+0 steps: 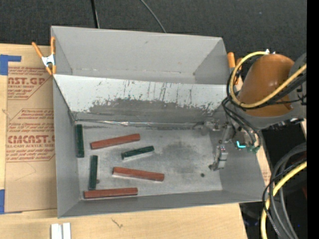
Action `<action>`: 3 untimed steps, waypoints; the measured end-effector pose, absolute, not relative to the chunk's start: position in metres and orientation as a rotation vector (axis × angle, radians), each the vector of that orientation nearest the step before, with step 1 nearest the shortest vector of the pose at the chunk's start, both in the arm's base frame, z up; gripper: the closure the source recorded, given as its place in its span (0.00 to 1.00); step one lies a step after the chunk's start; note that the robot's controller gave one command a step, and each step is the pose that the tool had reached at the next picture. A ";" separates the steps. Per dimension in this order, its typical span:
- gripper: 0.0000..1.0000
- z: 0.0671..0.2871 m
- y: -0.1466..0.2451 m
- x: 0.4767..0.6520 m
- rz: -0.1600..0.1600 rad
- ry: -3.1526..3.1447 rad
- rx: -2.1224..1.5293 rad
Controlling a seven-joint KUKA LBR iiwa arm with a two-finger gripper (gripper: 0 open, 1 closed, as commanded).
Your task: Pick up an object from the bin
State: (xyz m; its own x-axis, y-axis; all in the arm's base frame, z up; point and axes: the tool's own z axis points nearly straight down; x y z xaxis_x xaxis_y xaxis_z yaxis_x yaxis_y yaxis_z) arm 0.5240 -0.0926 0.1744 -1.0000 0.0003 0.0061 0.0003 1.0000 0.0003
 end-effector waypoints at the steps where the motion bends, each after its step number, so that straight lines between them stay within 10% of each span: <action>1: 0.00 0.178 -0.092 0.526 0.001 -3.143 0.001; 3: 0.00 0.144 -0.006 0.551 -0.010 -3.153 0.061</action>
Offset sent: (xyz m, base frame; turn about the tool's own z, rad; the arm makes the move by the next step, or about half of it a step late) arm 0.0088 0.0849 -0.0139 -0.0156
